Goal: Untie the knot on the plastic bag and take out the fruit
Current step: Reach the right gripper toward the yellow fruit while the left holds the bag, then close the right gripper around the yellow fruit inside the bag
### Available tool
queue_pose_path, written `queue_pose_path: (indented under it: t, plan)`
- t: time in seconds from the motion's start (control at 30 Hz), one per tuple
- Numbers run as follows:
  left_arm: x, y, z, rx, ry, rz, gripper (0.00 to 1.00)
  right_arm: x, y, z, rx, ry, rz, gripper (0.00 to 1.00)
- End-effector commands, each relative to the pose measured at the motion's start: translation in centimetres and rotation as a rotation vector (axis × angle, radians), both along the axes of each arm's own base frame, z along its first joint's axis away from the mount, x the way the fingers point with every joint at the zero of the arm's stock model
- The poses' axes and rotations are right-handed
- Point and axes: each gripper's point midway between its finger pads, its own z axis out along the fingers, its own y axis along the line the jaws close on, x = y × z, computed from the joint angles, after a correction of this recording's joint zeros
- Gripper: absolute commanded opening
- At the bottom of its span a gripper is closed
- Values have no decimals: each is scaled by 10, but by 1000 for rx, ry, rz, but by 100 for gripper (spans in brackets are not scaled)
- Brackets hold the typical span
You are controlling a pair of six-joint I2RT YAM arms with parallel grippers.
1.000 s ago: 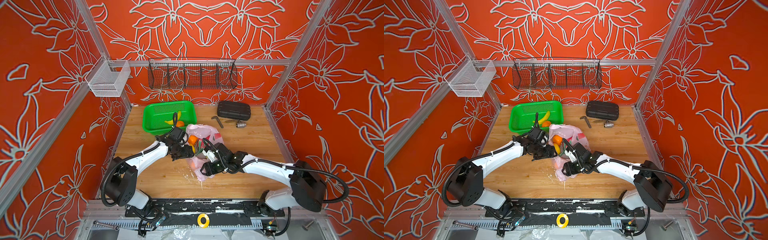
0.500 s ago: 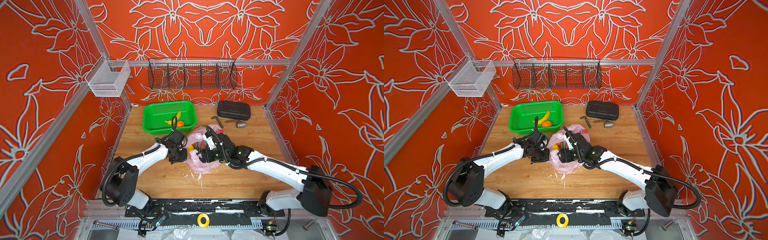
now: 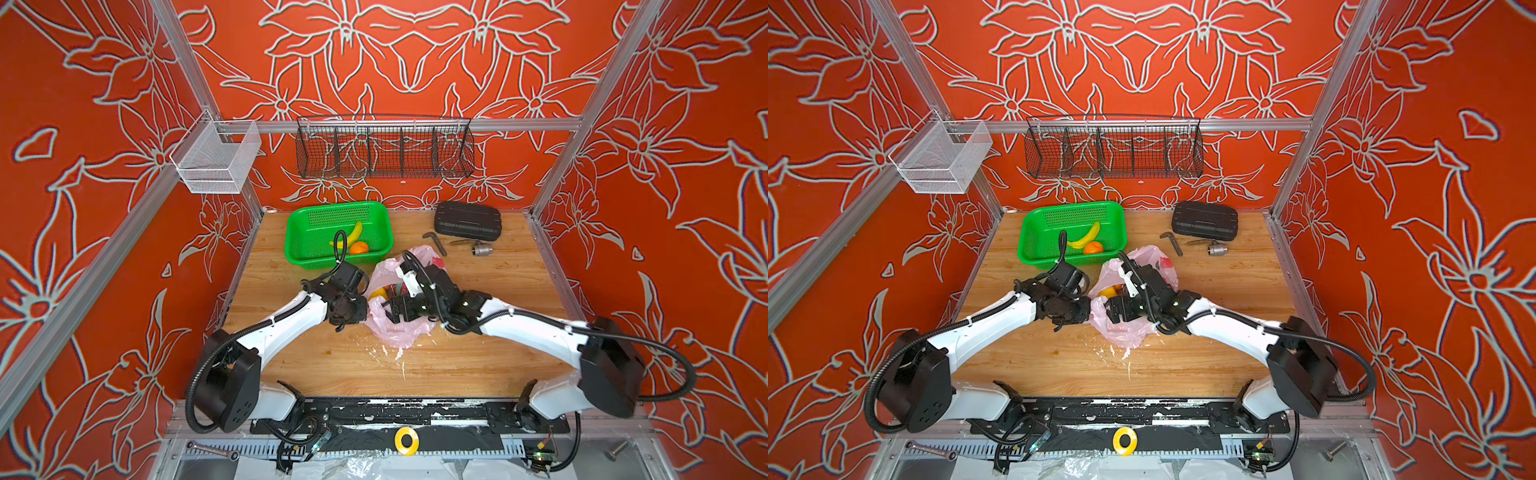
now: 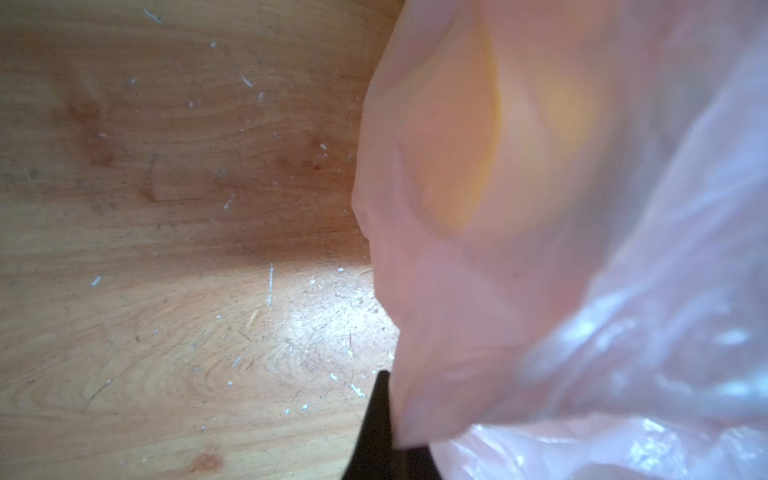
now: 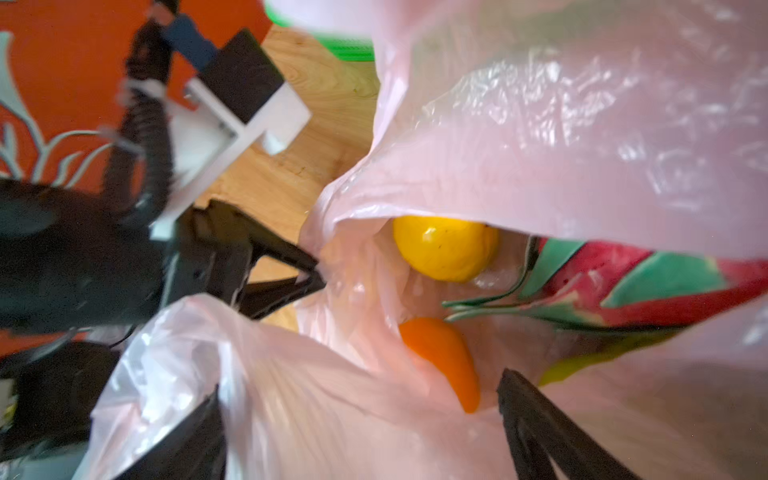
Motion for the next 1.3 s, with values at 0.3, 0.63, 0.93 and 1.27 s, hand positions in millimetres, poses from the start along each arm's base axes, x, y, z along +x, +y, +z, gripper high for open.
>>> queue_pose_path:
  t: [0.3, 0.63, 0.93, 1.27]
  plan:
    - [-3, 8, 6, -69, -1, 32, 0, -39, -7, 134, 318, -280, 166, 95]
    - [-1, 4, 17, -100, -38, 16, 0, 40, 2, 94, 94, -67, -211, 66]
    - [3, 2, 16, -120, -40, 24, 0, 4, 47, 40, -1, 138, 98, 60]
    - [8, 0, 31, -168, -68, 31, 0, 6, 31, -30, -62, 143, -16, 58]
